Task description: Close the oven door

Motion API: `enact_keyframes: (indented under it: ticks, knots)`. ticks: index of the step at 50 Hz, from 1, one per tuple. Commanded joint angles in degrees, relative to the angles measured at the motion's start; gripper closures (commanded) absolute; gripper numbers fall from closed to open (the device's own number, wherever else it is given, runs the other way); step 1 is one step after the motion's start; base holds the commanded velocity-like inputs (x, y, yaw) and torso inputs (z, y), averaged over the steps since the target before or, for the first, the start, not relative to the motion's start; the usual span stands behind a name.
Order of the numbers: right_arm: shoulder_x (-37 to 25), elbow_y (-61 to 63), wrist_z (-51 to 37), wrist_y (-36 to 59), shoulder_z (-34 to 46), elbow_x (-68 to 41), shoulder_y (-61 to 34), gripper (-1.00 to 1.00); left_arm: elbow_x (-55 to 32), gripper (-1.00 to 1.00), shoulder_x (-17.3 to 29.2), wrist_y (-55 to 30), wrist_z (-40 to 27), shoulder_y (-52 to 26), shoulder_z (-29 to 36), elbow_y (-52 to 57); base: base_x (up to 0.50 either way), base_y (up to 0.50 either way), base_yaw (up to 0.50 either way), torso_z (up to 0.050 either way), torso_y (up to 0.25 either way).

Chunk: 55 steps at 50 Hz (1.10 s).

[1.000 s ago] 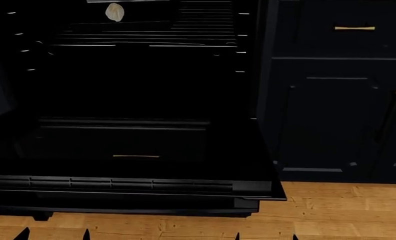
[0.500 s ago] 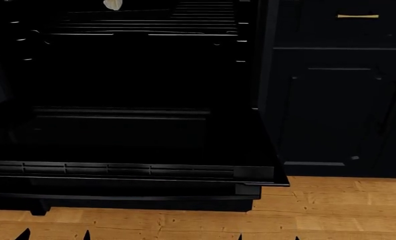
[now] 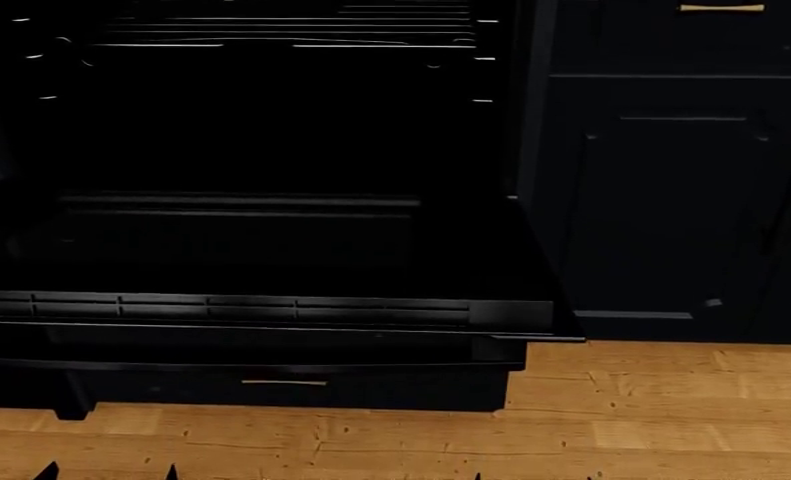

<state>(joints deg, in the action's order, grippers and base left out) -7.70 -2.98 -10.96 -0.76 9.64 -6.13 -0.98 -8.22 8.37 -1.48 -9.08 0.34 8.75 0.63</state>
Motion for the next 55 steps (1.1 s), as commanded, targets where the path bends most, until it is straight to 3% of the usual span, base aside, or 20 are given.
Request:
enact_keyframes:
  ticks: [1,13,14,15,20,23,24,31,32,34,36,41,49,55]
  knots:
    - [-0.31,-0.80,-0.42,-0.32,0.59,-0.37,-0.35,-1.00,-0.57,-1.00,0.47,0.18,-0.60,0.05,0.10,-0.24,0.00,0.00,0.00,-0.045,0.000]
    - [-0.78,-0.56,-0.94,-0.37,1.00,-0.78,-0.14,-1.00,-0.66,-1.00,0.78,0.16,-1.08,0.01,0.80,-0.14,0.00,0.00,0.00,-0.045,0.000]
    - [-0.82,-0.59,-0.97,-0.40,1.05,-0.79,-0.13,-1.00,-0.11,-1.00,0.03,6.24,-0.30,-0.35,1.00,-6.77,0.00,0.00,0.00,-0.045,0.000]
    - [-0.89,-0.55,-0.94,-0.42,1.04,-0.92,-0.10,-1.00,-0.68,-1.00,0.75,0.70,-1.10,-0.09,0.95,-0.79,0.00,0.00,0.00,-0.045,0.000]
    - [-1.16,-0.53,-1.18,-0.59,1.13,-1.01,0.06,-1.00,-0.66,-1.00,0.86,0.23,-1.38,-0.08,1.35,-0.35,0.00,0.00,0.00,-0.045,0.000]
    - [-1.25,-0.64,-1.28,-0.72,1.20,-1.13,0.10,-1.00,-0.22,-1.00,0.28,5.63,-0.71,-0.61,1.56,-6.48,0.00,0.00,0.00,-0.045,0.000]
    - [-1.22,-1.05,-1.34,-0.64,1.22,-1.16,-0.11,-1.00,-0.71,-1.00,0.98,0.59,-1.48,-0.29,1.49,-1.05,0.00,0.00,0.00,-0.045,0.000]
    - [-0.91,-4.14,-1.16,0.28,1.69,-1.70,-1.78,-1.00,-0.95,-1.00,1.32,-0.76,-1.41,-0.97,2.00,-1.78,0.00,0.00,0.00,-0.045,0.000]
    - [-1.07,-3.33,-0.48,4.12,1.65,-3.29,-2.20,-1.00,-2.22,-1.00,1.46,-1.56,1.37,-1.95,3.11,-5.01,0.00,0.00,0.00,-0.043,0.000]
    - [-2.04,-1.17,-0.13,9.61,1.50,-4.67,-2.61,-1.00,-2.20,-1.00,3.48,-10.60,1.12,-3.38,4.05,1.06,0.00,0.00,0.00,-0.027,0.000]
    - [-2.03,0.52,2.50,14.99,-0.06,-10.69,-2.86,-1.00,-6.08,-1.00,3.53,-17.46,3.27,-4.95,3.86,0.39,0.00,0.00,0.00,-0.010,0.000]
    - [-2.01,-4.12,2.28,19.77,-0.56,-12.28,-5.36,-1.00,-5.36,-1.00,3.07,-16.91,2.44,-5.55,3.90,-4.73,0.00,0.00,0.00,0.000,0.000]
    - [-1.43,-8.59,2.63,22.88,-0.65,-13.97,-7.16,-1.00,-12.10,-1.00,3.10,-30.41,5.02,-8.27,3.01,-7.62,0.00,0.00,0.00,0.000,0.000]
    - [-1.58,-10.50,3.31,24.49,-0.80,-15.20,-8.26,-1.00,-12.62,-1.00,2.90,-32.24,4.81,-9.51,2.98,-10.21,0.00,0.00,0.00,0.000,0.000]
